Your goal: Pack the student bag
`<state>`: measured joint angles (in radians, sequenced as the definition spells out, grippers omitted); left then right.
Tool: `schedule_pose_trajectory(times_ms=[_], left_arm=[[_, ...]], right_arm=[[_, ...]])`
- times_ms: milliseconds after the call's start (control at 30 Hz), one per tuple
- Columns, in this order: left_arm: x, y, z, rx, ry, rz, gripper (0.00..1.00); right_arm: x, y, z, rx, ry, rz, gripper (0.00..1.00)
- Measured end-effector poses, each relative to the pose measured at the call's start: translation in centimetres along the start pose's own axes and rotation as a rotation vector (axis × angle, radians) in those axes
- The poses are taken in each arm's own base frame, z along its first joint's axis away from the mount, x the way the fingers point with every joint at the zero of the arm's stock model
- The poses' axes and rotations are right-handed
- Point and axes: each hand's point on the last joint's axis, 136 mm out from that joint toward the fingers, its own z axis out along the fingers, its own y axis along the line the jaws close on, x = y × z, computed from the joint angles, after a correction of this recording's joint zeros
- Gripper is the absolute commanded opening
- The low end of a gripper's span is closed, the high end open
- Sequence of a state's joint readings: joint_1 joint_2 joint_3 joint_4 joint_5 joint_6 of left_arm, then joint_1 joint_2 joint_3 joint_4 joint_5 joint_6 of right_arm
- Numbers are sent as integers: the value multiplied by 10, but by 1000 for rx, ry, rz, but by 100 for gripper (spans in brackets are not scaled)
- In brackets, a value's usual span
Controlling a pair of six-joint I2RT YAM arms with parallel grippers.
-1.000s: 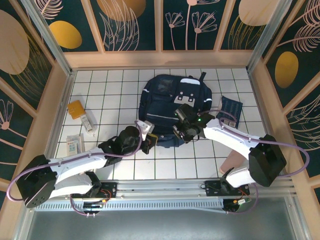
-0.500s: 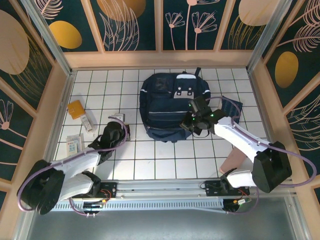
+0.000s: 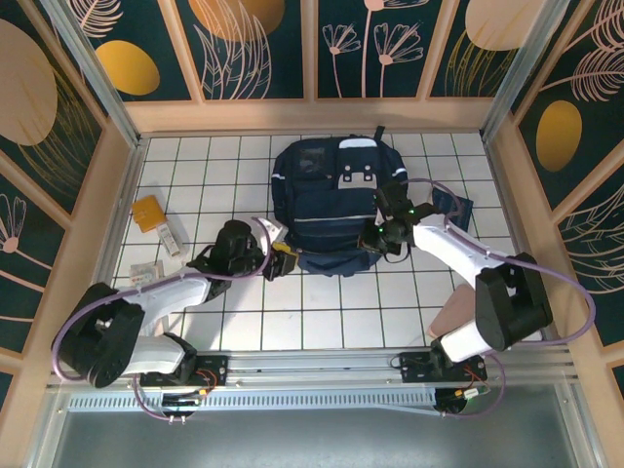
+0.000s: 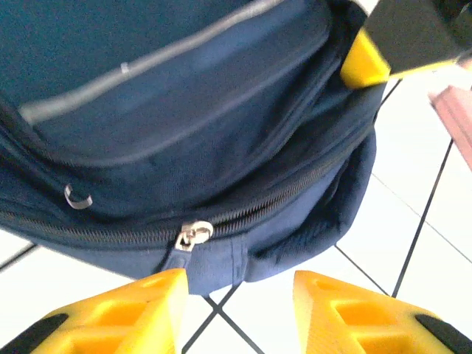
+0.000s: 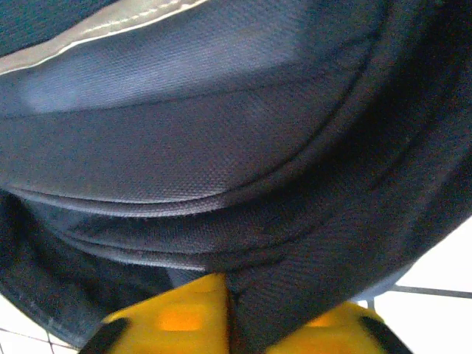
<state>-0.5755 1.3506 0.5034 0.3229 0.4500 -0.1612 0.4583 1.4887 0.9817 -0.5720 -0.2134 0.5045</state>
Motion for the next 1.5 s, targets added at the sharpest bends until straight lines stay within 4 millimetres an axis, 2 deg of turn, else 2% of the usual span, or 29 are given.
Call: schedule_pose_trajectory(times_ms=[100,167,267,433,567,667,767,867,900,1067,1133,1200,1233,1367,1500], left_arm=[[20,7,7,-12,56,-34,45],[28,10,9,-19,76,-46,46],[31,12,11,-25,83,-44,46],[31,14,21,-7,95,47,45],[30,21,21,-56,70,126,44],[35,23,14,-73,33,169,43],[41,24,6,-96,11,186,43],[35,27,-1,-130,-29,200,44],[31,27,-3,-140,-46,203,44],[20,28,-14,-179,-119,216,46],[20,30,-16,-192,-124,212,47],[20,32,-16,-205,-126,210,47],[19,33,-16,-209,-128,211,47],[22,36,-13,-216,-117,207,48],[24,40,-9,-226,-103,205,51]], right_arm=[[-3,4,-5,5,5,-42,44],[-4,15,-11,-3,0,-96,45],[2,35,-16,-8,-1,-231,46],[20,72,-20,-45,-25,-593,46],[21,79,-33,-50,-82,-926,47],[26,79,-43,-66,-149,-1191,48],[34,84,-40,-109,-177,-1410,46],[37,94,-27,-160,-187,-1571,40],[37,96,-20,-167,-185,-1613,34],[39,89,19,-166,-98,-1753,31],[40,87,28,-165,-73,-1782,23],[39,85,30,-157,-69,-1808,5],[38,85,30,-151,-74,-1826,0],[29,87,27,-110,-120,-1874,0],[24,90,13,-72,-189,-1924,0]])
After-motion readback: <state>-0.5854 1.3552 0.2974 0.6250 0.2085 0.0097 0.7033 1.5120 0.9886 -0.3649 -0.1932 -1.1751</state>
